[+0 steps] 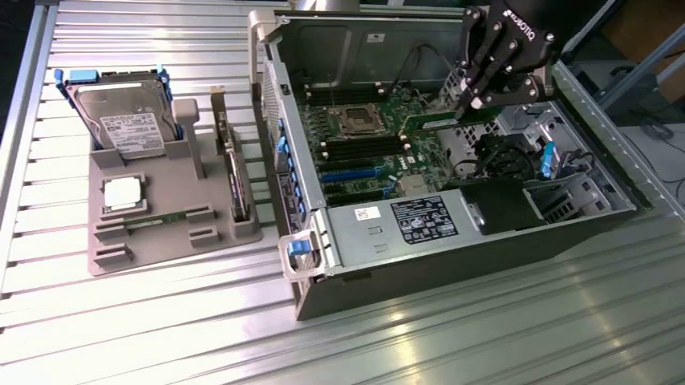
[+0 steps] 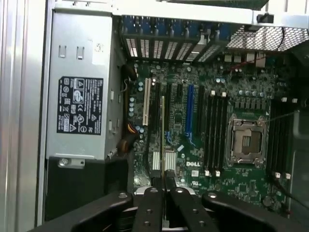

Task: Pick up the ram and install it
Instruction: 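Pick up the ram and move it above insertion slot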

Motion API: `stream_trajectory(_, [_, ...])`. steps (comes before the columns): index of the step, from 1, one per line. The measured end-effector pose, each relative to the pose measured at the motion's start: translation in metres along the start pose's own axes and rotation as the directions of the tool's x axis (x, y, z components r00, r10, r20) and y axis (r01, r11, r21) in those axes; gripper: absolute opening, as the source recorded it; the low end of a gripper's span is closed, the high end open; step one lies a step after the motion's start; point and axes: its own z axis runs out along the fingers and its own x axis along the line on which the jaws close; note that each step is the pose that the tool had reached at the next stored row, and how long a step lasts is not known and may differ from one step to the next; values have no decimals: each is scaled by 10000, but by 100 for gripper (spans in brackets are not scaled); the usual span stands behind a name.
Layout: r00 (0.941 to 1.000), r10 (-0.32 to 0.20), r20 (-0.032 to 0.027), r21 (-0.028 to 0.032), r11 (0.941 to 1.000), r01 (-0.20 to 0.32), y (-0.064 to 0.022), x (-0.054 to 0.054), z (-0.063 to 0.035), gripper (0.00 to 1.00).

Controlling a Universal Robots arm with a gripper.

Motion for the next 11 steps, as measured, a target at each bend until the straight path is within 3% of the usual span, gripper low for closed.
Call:
stream_trajectory(1, [10000,0,-1,0,10000,0,-62,-101,-1,12])
stream_trajectory(3, [10000,0,-5,0,10000,0,-102,-198,-1,12])
stream_trajectory(9, [10000,2,-38,-2,10000,-2,-195,-829,9,12])
stream_trajectory(11, [10000,2,-38,-2,10000,-3,-200,-908,12,12])
